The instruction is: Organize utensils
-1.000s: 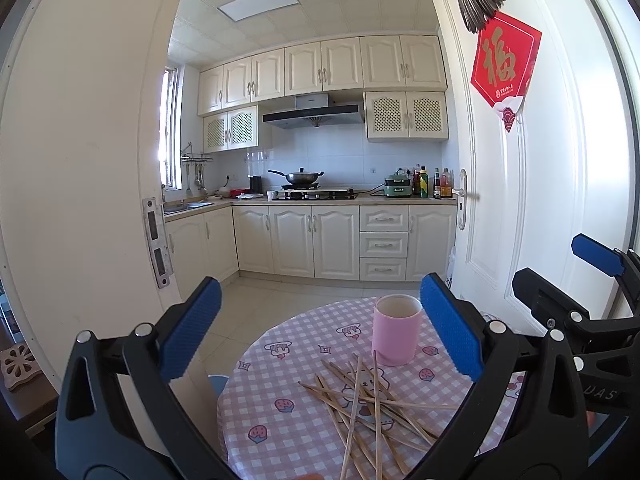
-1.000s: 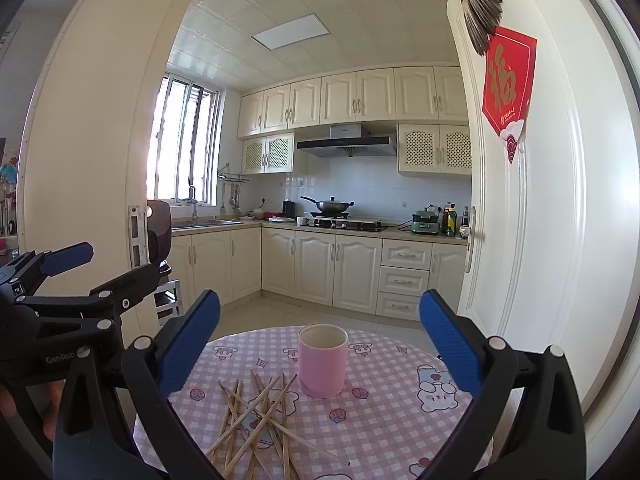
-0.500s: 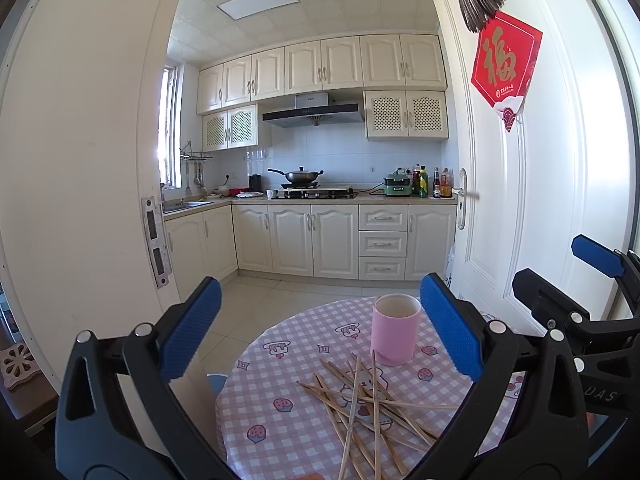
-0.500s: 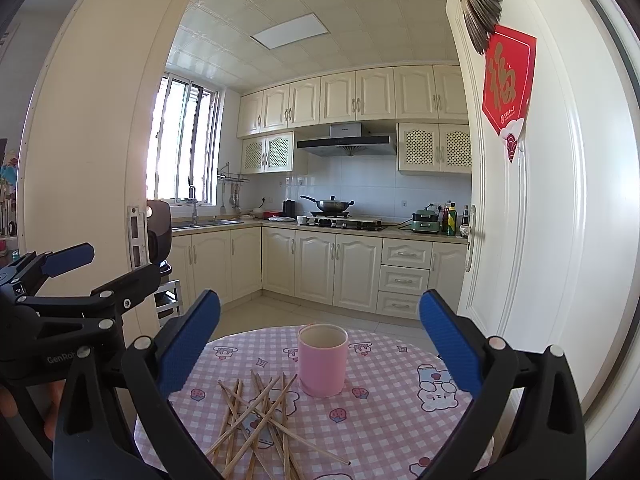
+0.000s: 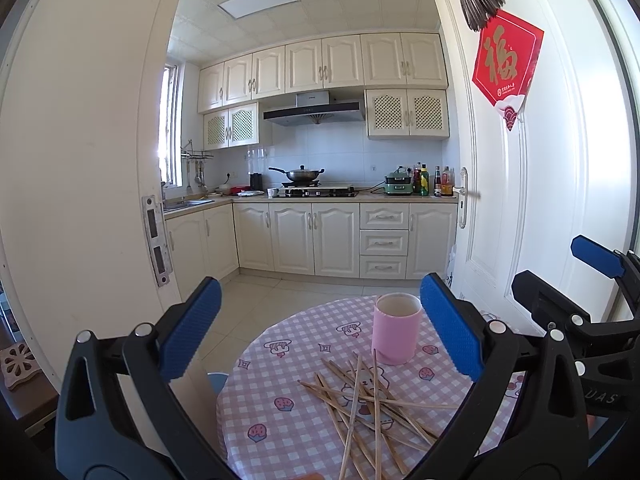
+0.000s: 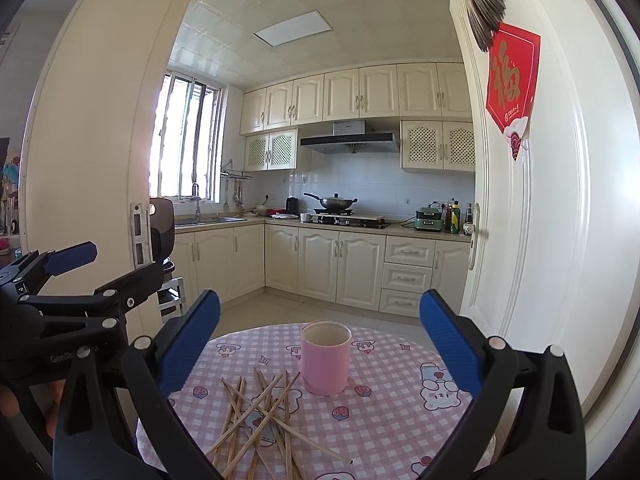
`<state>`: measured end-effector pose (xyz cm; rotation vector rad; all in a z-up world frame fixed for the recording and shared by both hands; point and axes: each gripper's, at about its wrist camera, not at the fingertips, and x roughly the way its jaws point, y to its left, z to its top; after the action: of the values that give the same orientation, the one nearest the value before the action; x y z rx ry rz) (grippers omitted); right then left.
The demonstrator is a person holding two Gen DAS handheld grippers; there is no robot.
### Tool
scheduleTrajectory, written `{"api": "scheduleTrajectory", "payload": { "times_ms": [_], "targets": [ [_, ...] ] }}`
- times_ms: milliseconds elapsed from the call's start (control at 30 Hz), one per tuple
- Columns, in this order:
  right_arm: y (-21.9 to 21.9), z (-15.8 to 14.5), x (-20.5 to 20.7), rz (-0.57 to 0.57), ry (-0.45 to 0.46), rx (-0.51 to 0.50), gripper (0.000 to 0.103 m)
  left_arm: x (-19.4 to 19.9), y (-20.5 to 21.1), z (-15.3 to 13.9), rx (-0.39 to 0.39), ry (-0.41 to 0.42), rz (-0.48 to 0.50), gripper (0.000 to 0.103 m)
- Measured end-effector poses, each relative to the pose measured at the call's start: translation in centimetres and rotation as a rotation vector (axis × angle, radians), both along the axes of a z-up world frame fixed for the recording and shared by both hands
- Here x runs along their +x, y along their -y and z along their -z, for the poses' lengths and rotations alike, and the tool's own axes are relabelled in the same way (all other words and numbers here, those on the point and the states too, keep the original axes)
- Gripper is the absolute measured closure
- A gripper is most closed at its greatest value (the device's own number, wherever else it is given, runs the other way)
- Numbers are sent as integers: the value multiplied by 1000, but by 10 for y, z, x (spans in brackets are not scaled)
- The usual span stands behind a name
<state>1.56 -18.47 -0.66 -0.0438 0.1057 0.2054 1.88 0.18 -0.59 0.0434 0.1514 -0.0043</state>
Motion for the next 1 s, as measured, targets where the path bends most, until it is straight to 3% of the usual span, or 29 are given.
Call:
{"api": "scheduleTrajectory", "payload": {
  "times_ms": [1000],
  "targets": [
    [0, 3, 3, 8, -15, 1, 7, 3, 0, 4, 3, -17, -1, 6]
  ]
}}
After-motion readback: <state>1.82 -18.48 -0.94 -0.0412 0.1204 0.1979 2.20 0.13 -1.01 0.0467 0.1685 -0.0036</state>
